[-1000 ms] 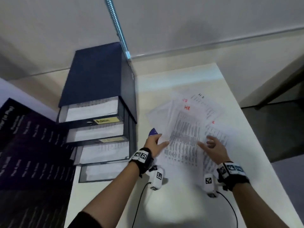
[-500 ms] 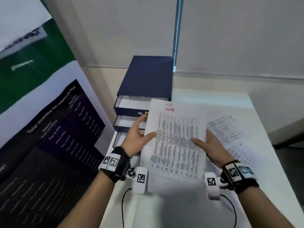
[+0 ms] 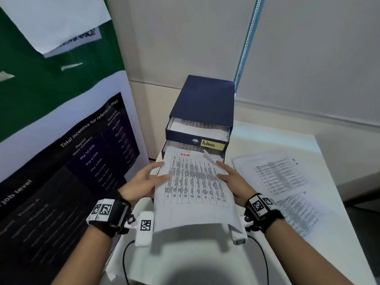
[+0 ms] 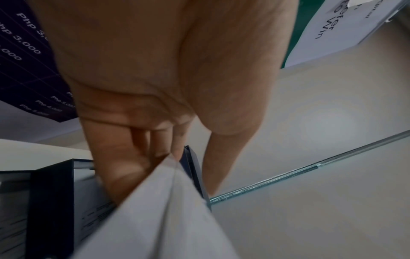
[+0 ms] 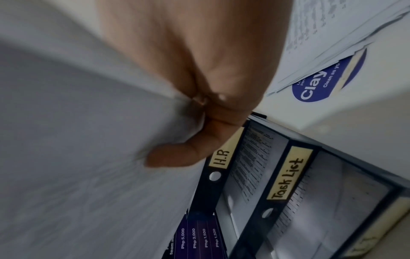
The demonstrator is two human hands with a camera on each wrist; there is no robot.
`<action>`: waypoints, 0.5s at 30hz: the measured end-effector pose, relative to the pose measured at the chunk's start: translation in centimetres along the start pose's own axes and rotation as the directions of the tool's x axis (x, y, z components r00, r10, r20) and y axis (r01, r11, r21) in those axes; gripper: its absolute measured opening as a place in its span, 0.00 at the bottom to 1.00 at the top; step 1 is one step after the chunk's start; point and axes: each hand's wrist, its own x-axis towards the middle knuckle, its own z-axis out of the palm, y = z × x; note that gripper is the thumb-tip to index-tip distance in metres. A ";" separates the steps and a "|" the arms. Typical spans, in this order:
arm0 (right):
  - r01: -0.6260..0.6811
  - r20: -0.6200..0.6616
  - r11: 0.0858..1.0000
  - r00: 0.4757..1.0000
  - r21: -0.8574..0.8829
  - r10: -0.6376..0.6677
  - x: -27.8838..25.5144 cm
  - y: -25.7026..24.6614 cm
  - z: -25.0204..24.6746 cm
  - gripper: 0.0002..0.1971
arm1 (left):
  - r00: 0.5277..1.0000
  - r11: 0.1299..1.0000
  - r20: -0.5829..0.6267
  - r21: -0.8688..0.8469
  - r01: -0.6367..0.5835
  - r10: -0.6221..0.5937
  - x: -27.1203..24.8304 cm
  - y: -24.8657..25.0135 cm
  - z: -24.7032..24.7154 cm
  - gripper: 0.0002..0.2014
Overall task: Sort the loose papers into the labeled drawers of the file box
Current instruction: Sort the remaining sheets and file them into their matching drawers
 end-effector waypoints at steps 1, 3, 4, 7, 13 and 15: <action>0.004 -0.028 1.000 1.000 -0.012 -0.004 0.5 -0.4 0.0 0.23 | 1.000 1.000 0.013 0.000 0.009 -0.009 -0.3 0.1 0.2 0.23; 0.015 -0.077 0.999 0.997 -0.036 -0.018 1.3 -1.1 0.3 0.25 | 1.000 0.999 0.024 0.036 0.002 -0.003 -0.3 0.3 0.7 0.17; 0.022 -0.092 0.998 0.995 -0.064 -0.028 1.4 -1.5 0.5 0.26 | 1.000 0.999 0.018 0.038 0.000 -0.001 0.0 0.2 0.7 0.15; 0.081 -0.077 0.979 0.992 -0.187 -0.097 0.7 -2.1 0.2 0.24 | 0.998 0.997 -0.054 0.070 -0.037 0.041 1.5 -0.1 0.3 0.20; -0.057 0.244 0.975 0.963 -0.215 0.110 -1.8 -1.5 -1.5 0.19 | 0.980 0.989 -0.197 0.151 -0.007 0.037 5.0 0.3 -0.5 0.12; -0.085 0.221 0.985 0.968 -0.149 0.117 -1.2 -1.4 -1.6 0.23 | 0.975 0.985 -0.220 0.166 0.043 -0.006 5.7 0.9 -0.4 0.11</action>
